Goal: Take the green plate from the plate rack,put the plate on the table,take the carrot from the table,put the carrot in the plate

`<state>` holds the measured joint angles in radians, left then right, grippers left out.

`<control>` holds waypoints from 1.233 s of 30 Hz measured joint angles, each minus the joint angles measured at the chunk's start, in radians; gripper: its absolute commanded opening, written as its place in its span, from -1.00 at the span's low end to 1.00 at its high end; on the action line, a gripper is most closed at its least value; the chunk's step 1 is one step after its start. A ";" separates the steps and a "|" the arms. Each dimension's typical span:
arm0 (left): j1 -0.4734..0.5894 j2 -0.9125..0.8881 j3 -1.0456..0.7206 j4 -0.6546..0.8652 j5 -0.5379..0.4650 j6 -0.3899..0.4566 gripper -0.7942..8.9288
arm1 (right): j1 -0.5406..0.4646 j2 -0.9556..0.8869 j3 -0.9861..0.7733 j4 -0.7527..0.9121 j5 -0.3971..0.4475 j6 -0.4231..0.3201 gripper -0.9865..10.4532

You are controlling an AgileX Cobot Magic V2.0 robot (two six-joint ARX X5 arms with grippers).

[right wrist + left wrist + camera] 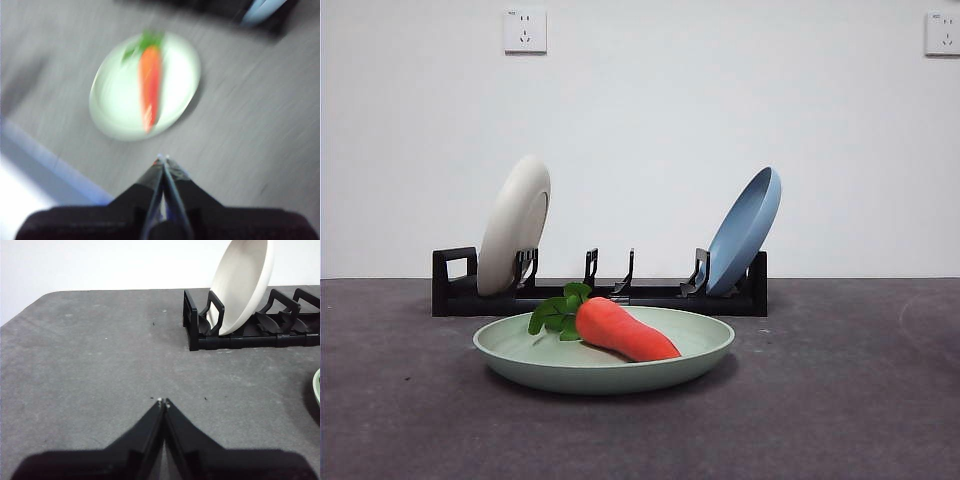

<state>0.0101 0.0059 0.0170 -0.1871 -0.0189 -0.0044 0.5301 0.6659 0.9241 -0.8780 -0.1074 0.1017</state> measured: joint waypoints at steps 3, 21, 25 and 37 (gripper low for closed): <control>0.000 0.000 0.000 0.000 0.000 0.000 -0.84 | -0.135 -0.103 -0.077 0.146 0.000 -0.010 -0.83; 0.000 0.000 0.000 0.000 0.000 0.000 -0.84 | -0.438 -0.576 -0.830 0.678 0.003 -0.016 -0.83; 0.000 0.000 0.000 0.000 0.000 0.000 -0.84 | -0.438 -0.605 -0.872 0.679 0.003 -0.016 -0.83; 0.000 0.000 0.000 0.000 0.000 0.000 -0.84 | -0.438 -0.661 -0.898 0.689 0.005 0.004 -0.83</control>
<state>0.0101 0.0059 0.0170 -0.1867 -0.0193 -0.0044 0.0921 0.0048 0.0257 -0.1894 -0.1020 0.1055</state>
